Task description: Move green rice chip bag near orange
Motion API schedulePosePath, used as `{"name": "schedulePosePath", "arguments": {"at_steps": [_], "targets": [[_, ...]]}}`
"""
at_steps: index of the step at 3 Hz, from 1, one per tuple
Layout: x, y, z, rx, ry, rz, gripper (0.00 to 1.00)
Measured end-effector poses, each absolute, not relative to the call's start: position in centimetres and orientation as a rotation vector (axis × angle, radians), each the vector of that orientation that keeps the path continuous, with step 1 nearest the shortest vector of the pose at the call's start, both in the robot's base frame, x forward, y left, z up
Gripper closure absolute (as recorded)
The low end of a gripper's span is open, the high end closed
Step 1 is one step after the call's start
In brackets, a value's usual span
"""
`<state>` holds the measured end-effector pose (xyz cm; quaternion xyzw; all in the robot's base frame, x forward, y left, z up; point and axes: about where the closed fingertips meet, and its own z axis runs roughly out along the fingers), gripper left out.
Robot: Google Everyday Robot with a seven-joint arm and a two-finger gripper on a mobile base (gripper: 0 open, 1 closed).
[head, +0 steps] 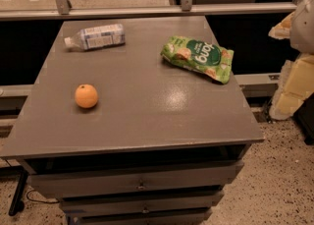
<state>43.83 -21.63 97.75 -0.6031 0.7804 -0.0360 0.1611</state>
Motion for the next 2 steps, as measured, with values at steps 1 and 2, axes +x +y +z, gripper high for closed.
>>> {"name": "schedulePosePath", "arguments": {"at_steps": [1,2], "targets": [[43.8,-21.6,97.8,-1.722,2.228,-0.103,0.0],[45.4,-21.0,97.8,-1.676,2.176,-0.102,0.0]]}}
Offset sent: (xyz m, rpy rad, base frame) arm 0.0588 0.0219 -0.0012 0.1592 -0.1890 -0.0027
